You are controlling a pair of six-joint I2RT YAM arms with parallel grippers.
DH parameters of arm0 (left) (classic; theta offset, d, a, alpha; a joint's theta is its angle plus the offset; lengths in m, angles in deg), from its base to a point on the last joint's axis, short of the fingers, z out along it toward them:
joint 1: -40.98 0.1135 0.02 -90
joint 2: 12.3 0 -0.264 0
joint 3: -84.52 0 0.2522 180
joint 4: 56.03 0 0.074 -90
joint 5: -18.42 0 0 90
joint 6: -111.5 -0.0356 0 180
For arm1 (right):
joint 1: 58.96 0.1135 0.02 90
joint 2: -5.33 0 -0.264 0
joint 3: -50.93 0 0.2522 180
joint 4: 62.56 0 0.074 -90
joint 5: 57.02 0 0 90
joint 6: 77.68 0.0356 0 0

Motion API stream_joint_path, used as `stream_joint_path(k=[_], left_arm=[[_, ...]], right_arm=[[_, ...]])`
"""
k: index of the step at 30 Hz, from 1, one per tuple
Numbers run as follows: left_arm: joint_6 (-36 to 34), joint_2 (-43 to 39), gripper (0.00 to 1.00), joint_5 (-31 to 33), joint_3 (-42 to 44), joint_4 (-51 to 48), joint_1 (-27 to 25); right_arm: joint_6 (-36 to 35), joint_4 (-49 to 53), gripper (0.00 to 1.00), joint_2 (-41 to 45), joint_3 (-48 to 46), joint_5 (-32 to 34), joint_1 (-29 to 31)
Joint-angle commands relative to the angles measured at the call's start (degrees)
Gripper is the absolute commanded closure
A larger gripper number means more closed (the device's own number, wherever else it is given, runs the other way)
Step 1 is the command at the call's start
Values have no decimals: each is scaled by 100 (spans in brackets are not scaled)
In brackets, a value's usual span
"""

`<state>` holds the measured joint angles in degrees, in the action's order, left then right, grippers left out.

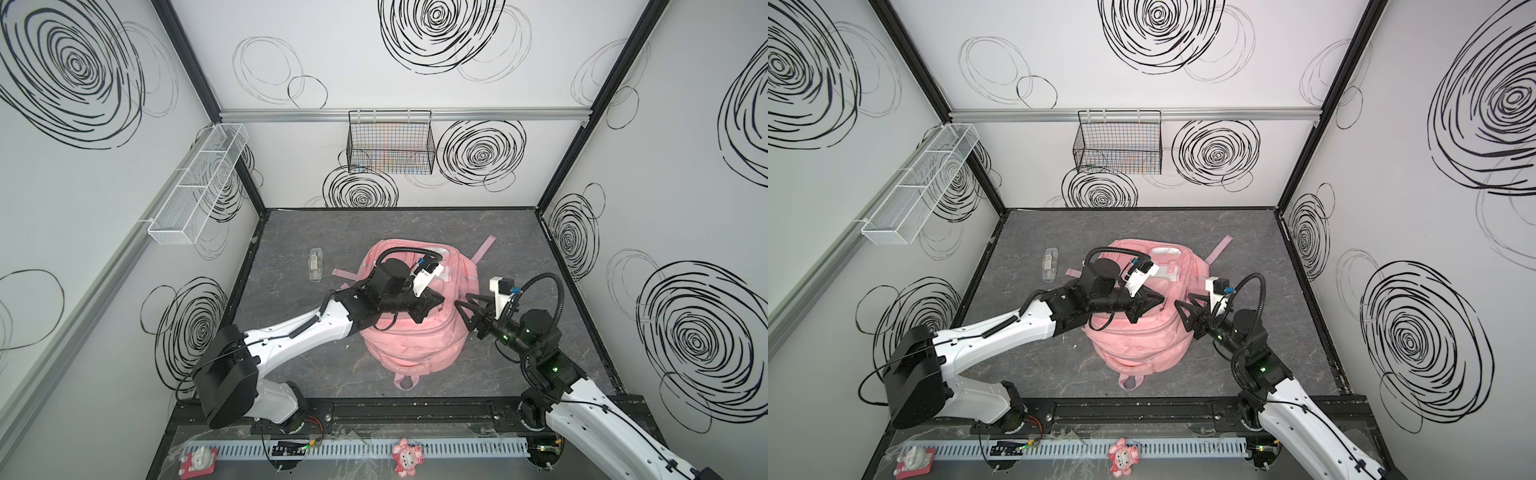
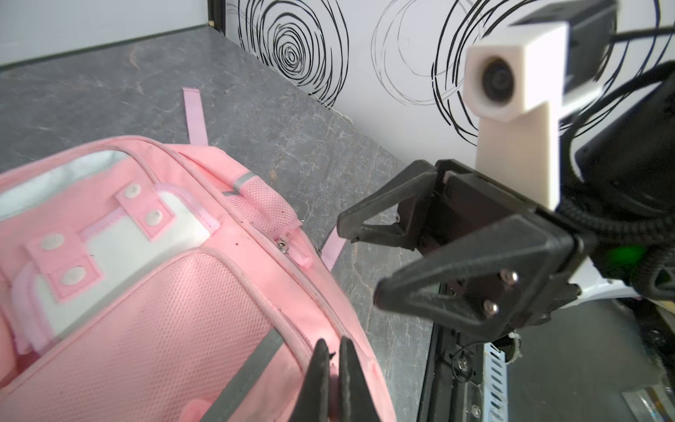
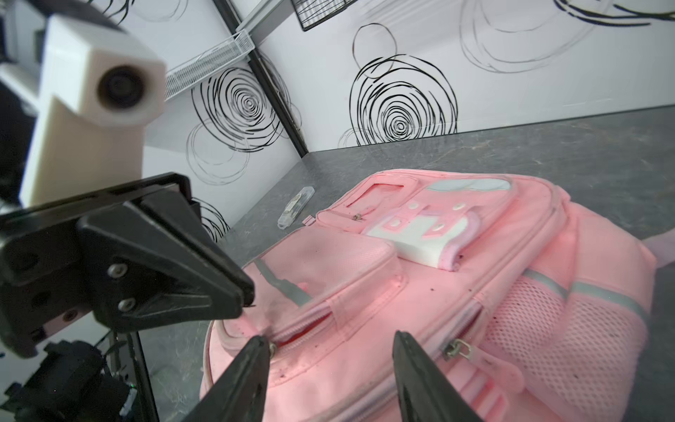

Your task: Pack the student bag

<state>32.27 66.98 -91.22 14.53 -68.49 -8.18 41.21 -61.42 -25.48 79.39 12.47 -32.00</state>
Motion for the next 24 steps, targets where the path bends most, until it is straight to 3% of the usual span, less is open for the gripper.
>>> stream_joint_path(k=[1, 6, 10, 16, 24], left_arm=[[-981, -438, 100, 585, 90, 599, -239], [-2513, -744, 100, 1975, 434, 1046, -966], [-3186, -797, 100, 2679, 622, 1580, -1262], [-3761, -552, 100, 3299, 548, 1939, -1443], [-4282, -132, 100, 3628, 387, 2196, -1713]], right_arm=[[1204, 409, 42, -430, 481, 170, -240], [1858, 385, 39, -1999, 1234, -1343, -488], [2181, 486, 37, -2933, 1720, -2254, -445], [2427, 578, 40, -3352, 1901, -2649, -371], [2614, 683, 47, -3503, 1996, -2758, -350]])
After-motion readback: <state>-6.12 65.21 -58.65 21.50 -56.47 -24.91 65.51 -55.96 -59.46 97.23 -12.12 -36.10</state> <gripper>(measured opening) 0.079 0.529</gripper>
